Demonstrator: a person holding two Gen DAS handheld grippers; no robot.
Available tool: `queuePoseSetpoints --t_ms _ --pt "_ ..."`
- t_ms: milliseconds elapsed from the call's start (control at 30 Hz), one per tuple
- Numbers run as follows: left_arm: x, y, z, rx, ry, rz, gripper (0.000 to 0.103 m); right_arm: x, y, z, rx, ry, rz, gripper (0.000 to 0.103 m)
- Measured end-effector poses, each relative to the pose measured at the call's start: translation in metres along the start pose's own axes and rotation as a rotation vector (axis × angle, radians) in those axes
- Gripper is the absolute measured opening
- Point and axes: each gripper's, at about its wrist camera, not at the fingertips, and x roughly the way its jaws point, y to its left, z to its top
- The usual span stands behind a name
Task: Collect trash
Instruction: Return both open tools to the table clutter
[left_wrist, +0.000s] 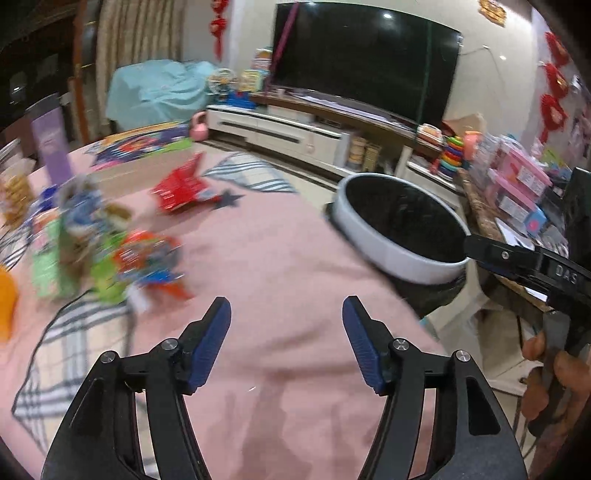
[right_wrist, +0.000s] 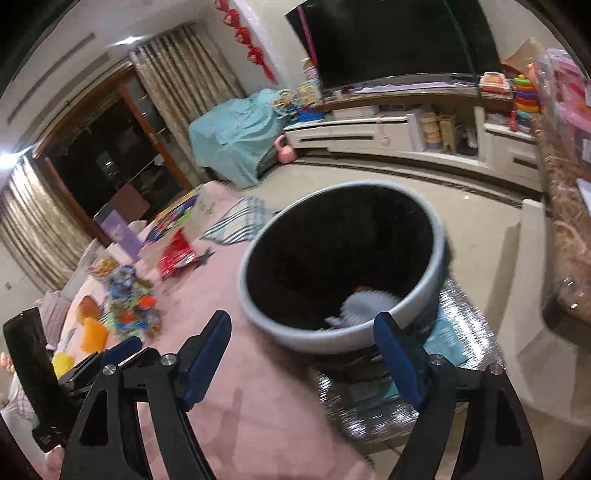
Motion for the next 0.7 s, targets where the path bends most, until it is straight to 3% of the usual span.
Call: queuePoseSetpoints --t_ms 700 --pt "-0.042 0.11 -0.055 -0.194 -0.003 0.157 0.066 0.065 0.124 -0.041 -0.175 0.172 0.181 0.083"
